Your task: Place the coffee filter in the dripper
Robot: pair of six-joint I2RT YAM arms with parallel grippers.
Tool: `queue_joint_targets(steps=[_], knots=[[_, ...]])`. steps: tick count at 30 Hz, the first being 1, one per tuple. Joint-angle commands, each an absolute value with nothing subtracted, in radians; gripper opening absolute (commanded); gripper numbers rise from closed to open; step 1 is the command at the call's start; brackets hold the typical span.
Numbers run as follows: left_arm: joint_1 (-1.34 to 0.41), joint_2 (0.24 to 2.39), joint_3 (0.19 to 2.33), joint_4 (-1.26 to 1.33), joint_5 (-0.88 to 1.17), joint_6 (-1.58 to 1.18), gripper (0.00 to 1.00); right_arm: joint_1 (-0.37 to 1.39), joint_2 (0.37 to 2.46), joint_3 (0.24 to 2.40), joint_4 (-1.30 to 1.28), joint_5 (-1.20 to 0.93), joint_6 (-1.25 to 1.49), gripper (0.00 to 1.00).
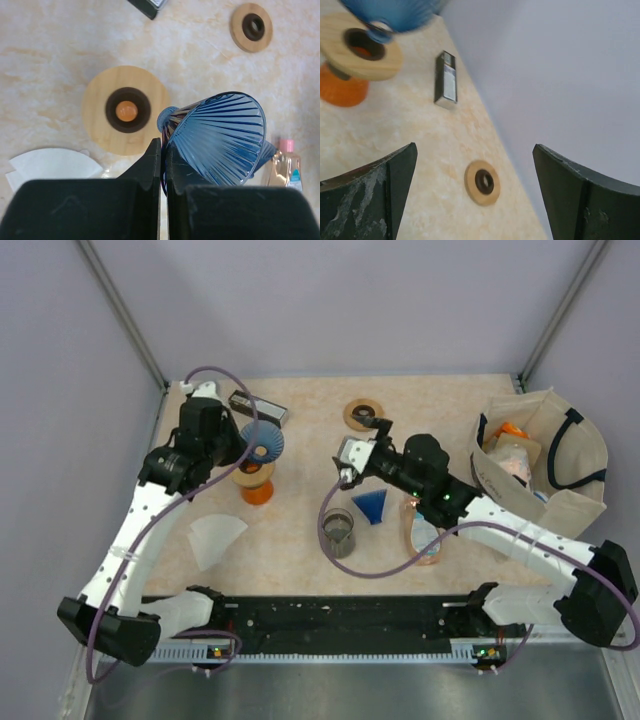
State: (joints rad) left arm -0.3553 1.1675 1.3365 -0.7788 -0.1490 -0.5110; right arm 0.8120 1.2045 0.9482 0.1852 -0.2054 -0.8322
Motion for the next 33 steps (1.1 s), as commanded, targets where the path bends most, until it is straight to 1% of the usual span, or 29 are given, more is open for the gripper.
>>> queue_joint_targets(steps=[1, 3, 5, 8, 14, 17, 21, 33], knots=[[-0.276, 1.118, 1.296, -0.749, -0.118, -0.532, 0.0, 0.752, 1.196, 0.885, 0.504, 0.263, -0.42, 0.99], [-0.259, 1.114, 1.284, -0.744, -0.118, -0.538, 0.0, 0.72, 1.193, 0.876, 0.523, 0.445, -0.255, 0.99], [-0.245, 1.123, 1.278, -0.745, -0.106, -0.543, 0.0, 0.68, 1.18, 0.876, 0.488, 0.54, -0.125, 0.99], [-0.23, 1.141, 1.267, -0.746, -0.101, -0.56, 0.0, 0.635, 1.146, 0.87, 0.417, 0.522, -0.022, 0.99], [-0.206, 1.152, 1.241, -0.718, -0.138, -0.572, 0.0, 0.632, 1.094, 0.844, 0.374, 0.482, -0.045, 0.99], [-0.181, 1.167, 1.233, -0.703, -0.106, -0.572, 0.0, 0.634, 1.075, 0.841, 0.341, 0.471, -0.046, 0.99], [-0.166, 1.181, 1.224, -0.686, -0.109, -0.584, 0.0, 0.634, 1.068, 0.805, 0.371, 0.462, -0.063, 0.99], [-0.133, 1.21, 1.19, -0.669, -0.063, -0.595, 0.0, 0.632, 1.068, 0.816, 0.337, 0.457, -0.06, 0.99]])
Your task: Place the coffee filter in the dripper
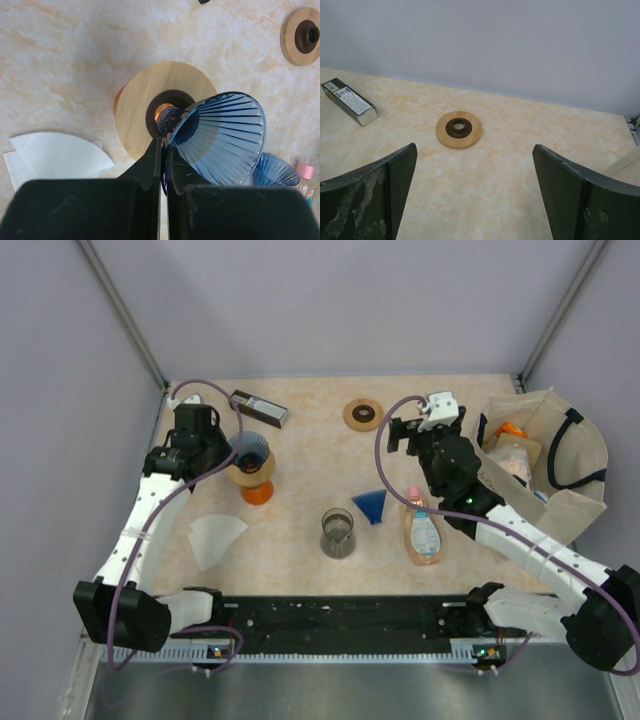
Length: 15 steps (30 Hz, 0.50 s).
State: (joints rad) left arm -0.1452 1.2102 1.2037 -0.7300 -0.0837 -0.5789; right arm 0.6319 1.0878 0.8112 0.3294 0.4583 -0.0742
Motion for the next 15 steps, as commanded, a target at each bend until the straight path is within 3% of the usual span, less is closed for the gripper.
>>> queue_joint_targets(steps=[1, 15], knots=[[-0.132, 1.212, 1.186, -0.67, -0.063, -0.603, 0.0, 0.634, 1.068, 0.818, 0.336, 0.457, -0.06, 0.99], [-0.089, 1.216, 1.155, -0.727, -0.072, -0.615, 0.0, 0.634, 1.12, 0.868, 0.308, 0.304, -0.006, 0.99]])
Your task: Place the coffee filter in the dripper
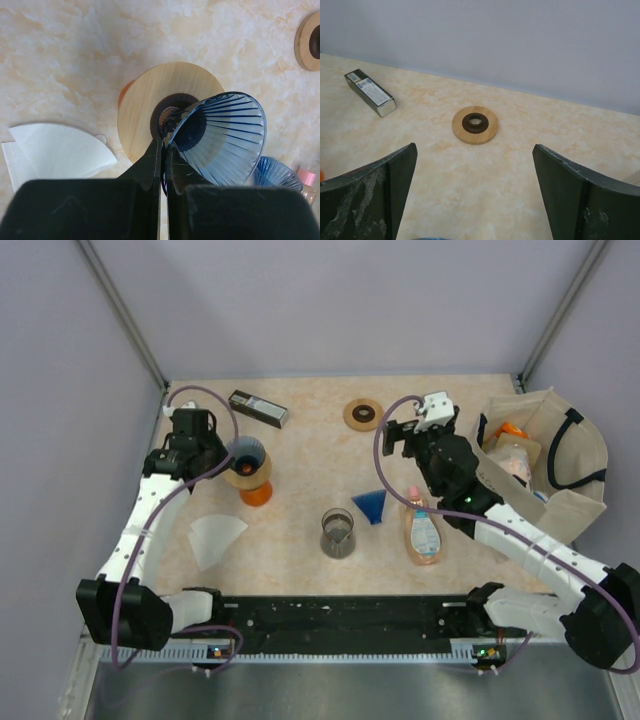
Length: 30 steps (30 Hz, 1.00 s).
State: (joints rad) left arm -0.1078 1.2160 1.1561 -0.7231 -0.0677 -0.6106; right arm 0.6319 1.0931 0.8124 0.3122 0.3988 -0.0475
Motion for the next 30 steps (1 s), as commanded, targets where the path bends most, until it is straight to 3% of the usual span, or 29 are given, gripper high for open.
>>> queue_joint_targets(steps=[1, 8, 14, 21, 30], knots=[[-0.087, 1.216, 1.152, -0.726, -0.066, -0.615, 0.0, 0.634, 1.135, 0.891, 0.287, 0.287, 0.033, 0.99], [-0.086, 1.233, 1.138, -0.718, -0.043, -0.621, 0.0, 0.634, 1.33, 1.136, 0.086, 0.013, 0.26, 0.99], [-0.086, 1.244, 1.137, -0.726, -0.04, -0.62, 0.0, 0.679, 1.512, 1.287, 0.126, -0.228, 0.406, 0.97], [-0.084, 1.246, 1.12, -0.741, -0.041, -0.614, 0.0, 0.781, 1.751, 1.521, 0.015, -0.19, 0.433, 0.9], [-0.077, 1.261, 1.112, -0.758, -0.02, -0.6, 0.0, 0.874, 2.015, 1.805, -0.107, -0.161, 0.405, 0.7]])
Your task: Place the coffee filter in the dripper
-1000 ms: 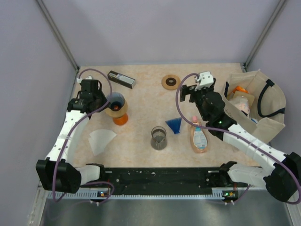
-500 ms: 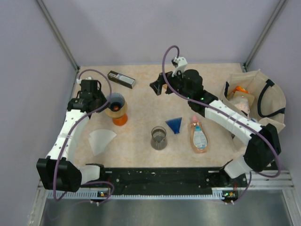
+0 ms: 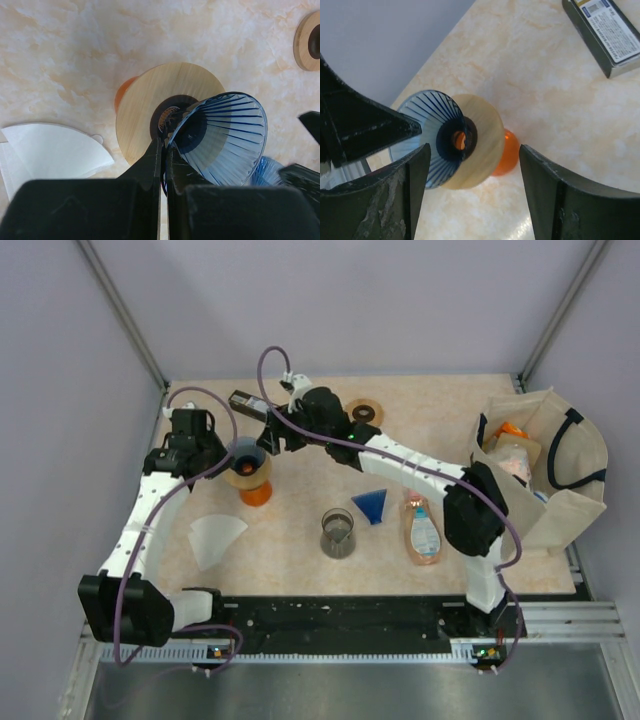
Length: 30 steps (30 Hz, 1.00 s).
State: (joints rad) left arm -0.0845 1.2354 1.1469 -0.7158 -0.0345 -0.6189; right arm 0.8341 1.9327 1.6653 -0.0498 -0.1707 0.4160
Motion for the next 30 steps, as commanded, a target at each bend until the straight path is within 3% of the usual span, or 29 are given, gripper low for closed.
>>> queue_joint_targets(steps=[1, 10, 20, 30], knots=[[-0.077, 1.261, 1.111, -0.753, -0.014, -0.601, 0.0, 0.883, 2.037, 1.827, -0.115, -0.158, 0.406, 0.67], [-0.072, 1.262, 1.081, -0.741, -0.005, -0.598, 0.0, 0.931, 2.164, 1.96, -0.17, -0.04, 0.361, 0.4], [-0.055, 1.335, 1.134, -0.853, -0.015, -0.597, 0.0, 0.942, 2.249, 2.063, -0.348, -0.005, 0.336, 0.01], [-0.035, 1.417, 1.175, -0.954, -0.064, -0.575, 0.0, 0.937, 2.397, 2.223, -0.613, -0.037, 0.327, 0.0]])
